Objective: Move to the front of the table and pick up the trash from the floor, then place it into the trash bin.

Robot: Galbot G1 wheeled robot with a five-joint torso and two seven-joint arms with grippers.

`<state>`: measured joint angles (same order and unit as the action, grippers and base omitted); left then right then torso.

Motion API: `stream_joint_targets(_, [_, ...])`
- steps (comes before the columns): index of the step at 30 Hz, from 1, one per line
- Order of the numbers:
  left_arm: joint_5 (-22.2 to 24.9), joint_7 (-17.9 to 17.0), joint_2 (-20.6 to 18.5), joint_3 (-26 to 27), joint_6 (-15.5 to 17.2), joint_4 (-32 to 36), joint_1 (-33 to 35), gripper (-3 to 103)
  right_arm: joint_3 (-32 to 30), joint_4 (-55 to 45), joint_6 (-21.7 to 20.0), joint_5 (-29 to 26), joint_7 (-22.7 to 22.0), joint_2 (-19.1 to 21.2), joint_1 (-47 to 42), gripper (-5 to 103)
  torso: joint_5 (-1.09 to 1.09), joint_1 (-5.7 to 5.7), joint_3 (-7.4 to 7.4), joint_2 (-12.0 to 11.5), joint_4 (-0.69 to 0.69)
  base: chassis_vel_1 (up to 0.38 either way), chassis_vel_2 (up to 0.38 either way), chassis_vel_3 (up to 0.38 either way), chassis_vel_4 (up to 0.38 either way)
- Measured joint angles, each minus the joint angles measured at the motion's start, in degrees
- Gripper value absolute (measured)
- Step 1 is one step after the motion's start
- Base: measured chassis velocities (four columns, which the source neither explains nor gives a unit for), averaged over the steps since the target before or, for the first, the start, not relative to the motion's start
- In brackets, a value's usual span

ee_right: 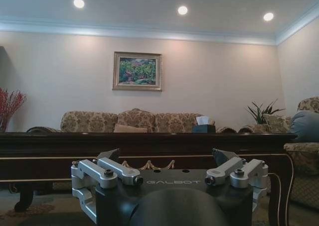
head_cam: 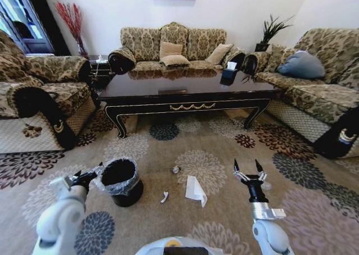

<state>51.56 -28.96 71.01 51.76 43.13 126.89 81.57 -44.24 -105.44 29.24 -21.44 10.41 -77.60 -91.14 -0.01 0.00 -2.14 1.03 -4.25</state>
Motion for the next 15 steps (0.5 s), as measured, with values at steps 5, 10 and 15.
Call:
stream_joint_targets(5, [0.39,0.35,-1.57,-0.76,0.04,-5.93,-1.92,100,-0.01,0.51,0.19,0.18,0.0,-0.11,0.16,100,0.0,0.0,0.0,0.0,0.01,0.0,0.0,0.0,0.0])
stream_joint_targets(10, [0.41,0.92,-1.23,-1.21,-0.23,-9.77,-1.92,100,-0.18,0.6,0.42,0.41,-0.01,-0.42,0.05,100,-0.01,0.0,0.0,0.0,0.01,0.0,0.0,0.0,0.0])
stream_joint_targets(15, [0.88,3.33,-0.46,-2.34,-0.51,-13.43,-2.21,100,-0.33,0.97,0.94,1.21,-0.01,-0.63,-0.29,100,0.01,0.0,0.0,0.0,0.02,0.0,0.0,0.0,0.0])
